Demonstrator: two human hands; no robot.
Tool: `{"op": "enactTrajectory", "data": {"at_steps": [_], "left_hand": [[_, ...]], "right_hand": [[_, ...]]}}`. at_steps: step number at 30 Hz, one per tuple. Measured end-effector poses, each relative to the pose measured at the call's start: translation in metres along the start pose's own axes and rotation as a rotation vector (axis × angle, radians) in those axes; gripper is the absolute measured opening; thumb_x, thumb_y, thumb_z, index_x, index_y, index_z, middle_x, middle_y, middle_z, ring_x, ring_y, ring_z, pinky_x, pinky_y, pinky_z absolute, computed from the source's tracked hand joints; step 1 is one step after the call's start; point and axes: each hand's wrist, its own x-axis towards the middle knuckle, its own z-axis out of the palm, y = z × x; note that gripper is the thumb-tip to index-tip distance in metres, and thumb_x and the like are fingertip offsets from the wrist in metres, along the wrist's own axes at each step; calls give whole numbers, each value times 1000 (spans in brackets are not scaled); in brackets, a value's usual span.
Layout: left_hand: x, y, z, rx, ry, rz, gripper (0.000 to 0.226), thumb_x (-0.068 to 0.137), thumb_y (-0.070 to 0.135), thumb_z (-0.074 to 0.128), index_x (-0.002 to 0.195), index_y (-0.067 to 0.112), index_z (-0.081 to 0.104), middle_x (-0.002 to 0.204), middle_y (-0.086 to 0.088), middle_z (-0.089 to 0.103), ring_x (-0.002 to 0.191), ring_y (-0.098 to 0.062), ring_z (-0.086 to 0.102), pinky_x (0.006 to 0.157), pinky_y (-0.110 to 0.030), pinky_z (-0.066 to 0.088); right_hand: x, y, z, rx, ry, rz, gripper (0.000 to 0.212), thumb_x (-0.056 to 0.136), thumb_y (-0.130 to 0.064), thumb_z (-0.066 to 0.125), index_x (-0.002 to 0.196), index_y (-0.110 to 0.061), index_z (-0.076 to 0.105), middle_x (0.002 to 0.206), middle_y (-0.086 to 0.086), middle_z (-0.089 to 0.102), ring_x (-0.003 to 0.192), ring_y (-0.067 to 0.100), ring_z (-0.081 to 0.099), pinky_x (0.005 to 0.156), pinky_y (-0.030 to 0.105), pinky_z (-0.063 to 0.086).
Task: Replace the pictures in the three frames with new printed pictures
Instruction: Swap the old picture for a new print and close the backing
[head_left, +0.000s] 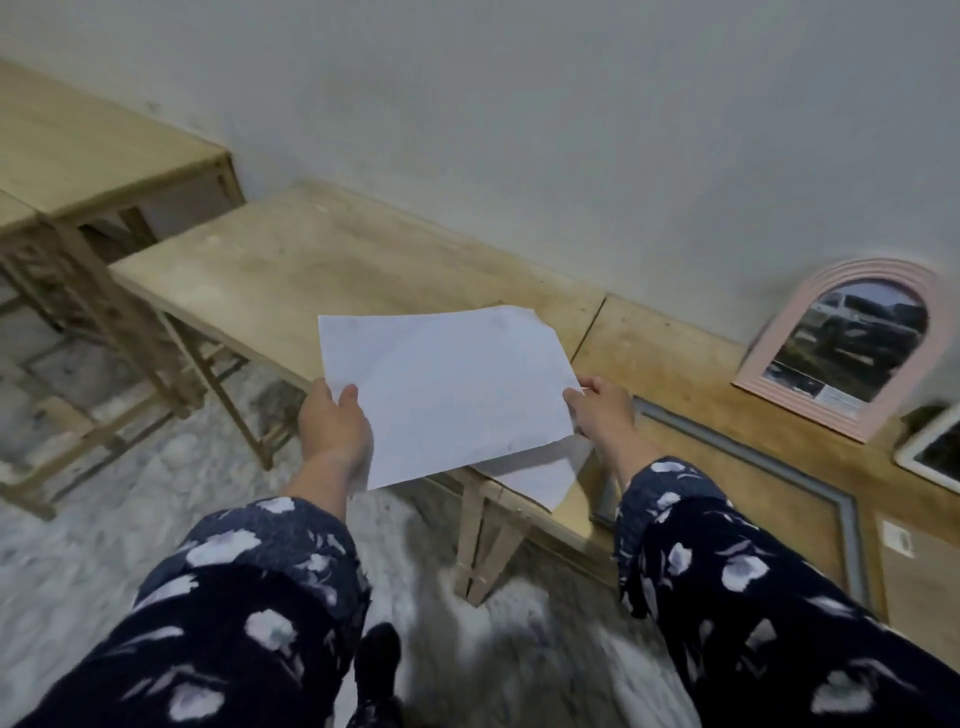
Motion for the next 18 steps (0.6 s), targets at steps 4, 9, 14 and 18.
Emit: {"op": "enactTrajectory", "data": {"at_steps": [4,9,14,18], "left_hand": [[70,-2,-27,56,42,-17,30,103,25,40,125,12,55,124,-5,60,112,-31,56,89,-34,41],[158,-11,-49,70,83,-50,33,103,23,40,131,10,52,130,-8,59,116,-31,55,88,-31,38],[218,-16,-59,98,88,-58,30,103,22,40,130,14,49,129,-6,58,116,-30,55,87,-30,38],[249,-7,-60,130,104,-60,34,101,20,45,133,13,37,120,-8,57,97,-27,55,78,-33,39]], "right_hand": [[34,-33,71,22,-45,-7,19,88,-9,52,101,-13,66,89,5,68,66,20,57,57,28,43],[79,-67,159,7,-66,-44,19,86,-9,50,95,-19,65,101,5,69,88,25,64,77,37,51],[118,-90,220,2,-45,-24,19,90,-7,47,99,-14,62,100,0,64,81,15,58,62,22,42],[145,-92,246,-67,-30,-31,26,90,-11,48,112,-10,63,114,5,64,100,23,59,78,27,43]]}}
